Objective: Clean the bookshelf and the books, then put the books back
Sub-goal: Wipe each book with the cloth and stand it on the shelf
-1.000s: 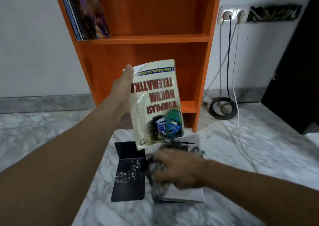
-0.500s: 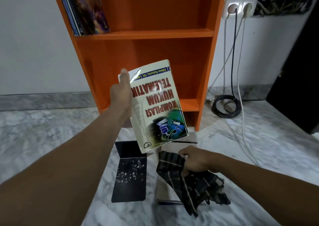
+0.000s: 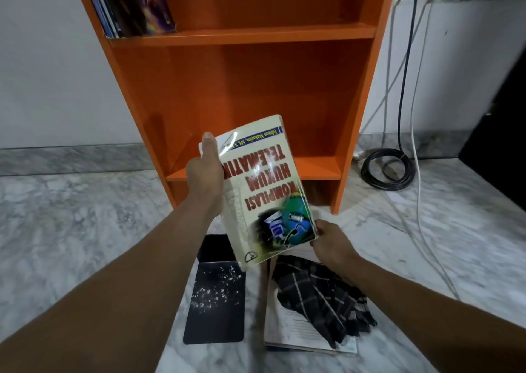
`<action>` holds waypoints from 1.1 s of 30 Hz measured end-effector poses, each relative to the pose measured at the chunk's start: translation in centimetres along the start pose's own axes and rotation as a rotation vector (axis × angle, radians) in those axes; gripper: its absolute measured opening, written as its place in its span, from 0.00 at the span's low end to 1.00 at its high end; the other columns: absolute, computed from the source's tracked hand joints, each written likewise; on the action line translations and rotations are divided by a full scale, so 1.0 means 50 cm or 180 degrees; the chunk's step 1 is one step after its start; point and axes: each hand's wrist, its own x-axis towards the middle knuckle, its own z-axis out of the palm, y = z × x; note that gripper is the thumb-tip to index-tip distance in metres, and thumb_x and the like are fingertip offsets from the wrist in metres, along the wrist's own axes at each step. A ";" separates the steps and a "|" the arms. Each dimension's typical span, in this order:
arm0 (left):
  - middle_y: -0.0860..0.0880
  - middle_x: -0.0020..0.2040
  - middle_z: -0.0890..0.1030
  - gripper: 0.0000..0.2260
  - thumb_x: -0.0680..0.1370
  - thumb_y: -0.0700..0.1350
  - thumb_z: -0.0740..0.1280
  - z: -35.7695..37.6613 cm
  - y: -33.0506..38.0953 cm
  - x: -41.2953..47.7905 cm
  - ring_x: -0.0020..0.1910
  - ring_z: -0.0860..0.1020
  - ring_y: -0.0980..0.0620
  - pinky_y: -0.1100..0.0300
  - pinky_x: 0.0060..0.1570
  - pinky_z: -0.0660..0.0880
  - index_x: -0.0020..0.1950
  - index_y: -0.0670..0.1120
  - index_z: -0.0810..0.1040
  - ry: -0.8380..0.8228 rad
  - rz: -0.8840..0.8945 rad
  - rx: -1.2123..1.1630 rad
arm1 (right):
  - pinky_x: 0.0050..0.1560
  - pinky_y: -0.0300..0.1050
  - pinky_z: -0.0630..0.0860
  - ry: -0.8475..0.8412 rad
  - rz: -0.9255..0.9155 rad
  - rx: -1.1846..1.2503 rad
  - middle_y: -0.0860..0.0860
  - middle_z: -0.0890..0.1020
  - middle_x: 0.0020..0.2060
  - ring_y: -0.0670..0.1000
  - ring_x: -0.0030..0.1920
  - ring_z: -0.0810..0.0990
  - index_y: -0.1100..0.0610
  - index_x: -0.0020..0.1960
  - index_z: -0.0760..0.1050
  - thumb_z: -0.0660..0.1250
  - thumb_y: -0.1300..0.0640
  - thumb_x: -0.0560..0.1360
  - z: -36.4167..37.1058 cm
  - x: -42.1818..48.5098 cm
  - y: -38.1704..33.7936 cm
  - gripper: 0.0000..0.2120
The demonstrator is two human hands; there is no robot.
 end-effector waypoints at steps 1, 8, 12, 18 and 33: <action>0.51 0.27 0.82 0.23 0.82 0.61 0.55 -0.002 -0.001 0.003 0.26 0.82 0.55 0.64 0.25 0.76 0.41 0.46 0.78 0.0052 -0.0079 -0.0075 | 0.47 0.46 0.77 0.0035 0.0239 0.0698 0.58 0.84 0.48 0.57 0.48 0.81 0.60 0.53 0.80 0.55 0.67 0.78 -0.002 -0.005 -0.010 0.15; 0.49 0.33 0.84 0.23 0.81 0.62 0.56 -0.017 0.024 -0.001 0.34 0.85 0.49 0.56 0.37 0.80 0.42 0.47 0.79 -0.0122 -0.0032 -0.0061 | 0.52 0.52 0.78 -0.0342 -0.0094 0.2337 0.53 0.86 0.46 0.55 0.47 0.84 0.54 0.50 0.80 0.63 0.49 0.80 -0.042 -0.058 -0.107 0.11; 0.49 0.34 0.84 0.23 0.81 0.64 0.56 -0.026 0.052 -0.025 0.33 0.85 0.50 0.58 0.34 0.80 0.43 0.47 0.79 0.0104 -0.0070 -0.0102 | 0.53 0.59 0.81 -0.0705 -0.0107 0.2199 0.57 0.84 0.53 0.57 0.51 0.85 0.57 0.60 0.76 0.77 0.54 0.69 -0.027 -0.087 -0.123 0.23; 0.51 0.29 0.83 0.22 0.80 0.65 0.55 -0.046 0.108 -0.053 0.29 0.84 0.50 0.56 0.34 0.80 0.43 0.48 0.77 0.0553 -0.0326 -0.0927 | 0.64 0.69 0.71 -0.1097 0.0052 0.3124 0.55 0.85 0.53 0.60 0.59 0.80 0.55 0.60 0.78 0.77 0.58 0.64 -0.024 -0.138 -0.164 0.25; 0.53 0.55 0.83 0.35 0.63 0.40 0.82 -0.146 0.196 -0.094 0.53 0.82 0.54 0.48 0.60 0.77 0.67 0.50 0.72 -0.1255 0.1235 0.1687 | 0.52 0.54 0.77 0.0128 -0.2820 -0.1607 0.53 0.80 0.53 0.55 0.52 0.78 0.57 0.55 0.75 0.75 0.61 0.71 -0.193 -0.246 -0.540 0.15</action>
